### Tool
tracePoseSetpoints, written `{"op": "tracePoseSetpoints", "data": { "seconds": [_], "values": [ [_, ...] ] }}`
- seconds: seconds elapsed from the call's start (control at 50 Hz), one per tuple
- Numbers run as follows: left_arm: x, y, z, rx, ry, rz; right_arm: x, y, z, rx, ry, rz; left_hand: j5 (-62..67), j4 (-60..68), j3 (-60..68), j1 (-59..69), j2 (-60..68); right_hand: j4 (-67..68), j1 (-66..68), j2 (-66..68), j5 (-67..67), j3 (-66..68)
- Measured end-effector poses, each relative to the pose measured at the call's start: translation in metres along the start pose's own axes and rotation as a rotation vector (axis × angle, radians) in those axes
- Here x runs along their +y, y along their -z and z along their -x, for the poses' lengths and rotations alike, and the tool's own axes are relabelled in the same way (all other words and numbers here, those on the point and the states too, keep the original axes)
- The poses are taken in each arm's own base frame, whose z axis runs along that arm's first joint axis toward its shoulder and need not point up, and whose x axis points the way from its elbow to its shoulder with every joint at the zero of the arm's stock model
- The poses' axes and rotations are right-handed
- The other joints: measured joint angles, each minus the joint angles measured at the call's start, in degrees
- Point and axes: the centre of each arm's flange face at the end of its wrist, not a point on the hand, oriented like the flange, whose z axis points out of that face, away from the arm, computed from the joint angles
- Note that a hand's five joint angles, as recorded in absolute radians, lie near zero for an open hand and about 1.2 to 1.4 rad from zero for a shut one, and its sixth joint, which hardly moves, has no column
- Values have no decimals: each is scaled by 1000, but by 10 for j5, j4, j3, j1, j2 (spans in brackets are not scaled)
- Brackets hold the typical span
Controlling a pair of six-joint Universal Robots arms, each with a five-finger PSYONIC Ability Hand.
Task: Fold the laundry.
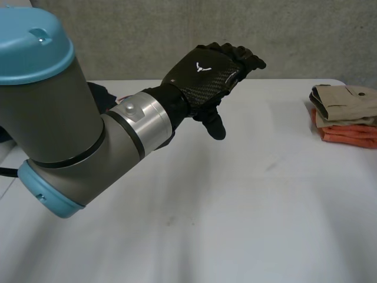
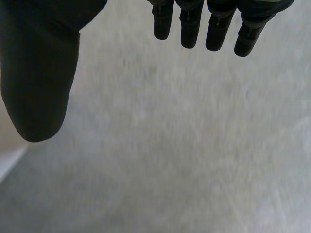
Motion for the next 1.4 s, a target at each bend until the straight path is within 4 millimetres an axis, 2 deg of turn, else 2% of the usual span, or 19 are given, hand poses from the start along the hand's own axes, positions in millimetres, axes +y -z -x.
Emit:
{"op": "tracePoseSetpoints", "data": {
  "seconds": [0.1, 0.12, 0.18, 0.26, 0.34, 0.4, 0.56, 0.62, 0.7, 0.78, 0.86, 0.92, 0.96, 1.1, 1.18, 1.24, 1.32, 1.36, 1.4],
  "values": [
    [-5, 4, 1, -7, -3, -7, -56, 20, 21, -73, -84, -164, 0, 0, 0, 0, 0, 0, 0, 0, 0, 0],
    [-6, 5, 2, -14, -4, -9, -80, 37, 35, -142, -130, -246, 0, 0, 0, 0, 0, 0, 0, 0, 0, 0],
    [-9, 9, 11, -47, -10, -9, -113, 79, 66, -301, -197, -374, 0, 0, 0, 0, 0, 0, 0, 0, 0, 0],
    [-5, 15, 52, -181, -20, 12, -132, 140, 112, -523, -238, -463, 0, 0, 0, 0, 0, 0, 0, 0, 0, 0],
    [9, 26, 116, -390, -37, 58, -128, 198, 153, -712, -222, -463, 0, 0, 0, 0, 0, 0, 0, 0, 0, 0],
    [29, 36, 164, -526, -68, 115, -116, 224, 172, -794, -184, -427, 0, 0, 0, 0, 0, 0, 0, 0, 0, 0],
    [127, 54, 276, -697, -330, 351, -79, 253, 200, -884, -53, -298, 0, 0, 0, 0, 0, 0, 0, 0, 0, 0],
    [156, 53, 295, -681, -416, 389, -74, 253, 202, -880, -35, -277, 0, 0, 0, 0, 0, 0, 0, 0, 0, 0],
    [215, 50, 324, -624, -527, 414, -69, 252, 203, -870, -25, -254, 3, 7, 4, 13, 7, 0, 0, 0, 0, 0],
    [248, 50, 336, -603, -538, 418, -68, 251, 203, -867, -30, -248, 46, 56, 48, 70, 58, 0, 0, 0, 0, 0],
    [265, 48, 339, -605, -529, 425, -68, 250, 203, -865, -35, -245, 379, 404, 392, 413, 402, 0, 0, 0, 0, 0],
    [262, 43, 337, -622, -528, 423, -67, 249, 202, -862, -37, -245, 507, 547, 530, 497, 546, 0, 0, 0, 0, 0],
    [248, 38, 333, -639, -536, 410, -67, 248, 202, -859, -38, -246, 516, 561, 549, 509, 566, 0, 0, 0, 0, 0],
    [157, 18, 301, -690, -551, 275, -69, 245, 200, -842, -38, -250, 538, 570, 558, 543, 569, 0, 0, 0, 0, 0],
    [107, 8, 261, -658, -480, 153, -72, 240, 196, -808, -38, -247, 538, 571, 561, 543, 569, 0, 0, 0, 0, 0],
    [72, 0, 209, -578, -355, 46, -77, 234, 188, -758, -45, -241, 538, 571, 561, 543, 569, 0, 0, 0, 0, 0],
    [55, -6, 151, -465, -210, -18, -82, 225, 177, -697, -69, -226, 538, 571, 563, 543, 570, 0, 0, 0, 0, 0],
    [55, -10, 133, -424, -170, -24, -83, 222, 173, -675, -85, -216, 538, 571, 563, 543, 570, 0, 0, 0, 0, 0],
    [62, -18, 97, -340, -102, -20, -84, 217, 167, -649, -120, -198, 538, 571, 564, 543, 570, 0, 0, 0, 0, 0]
  ]
}}
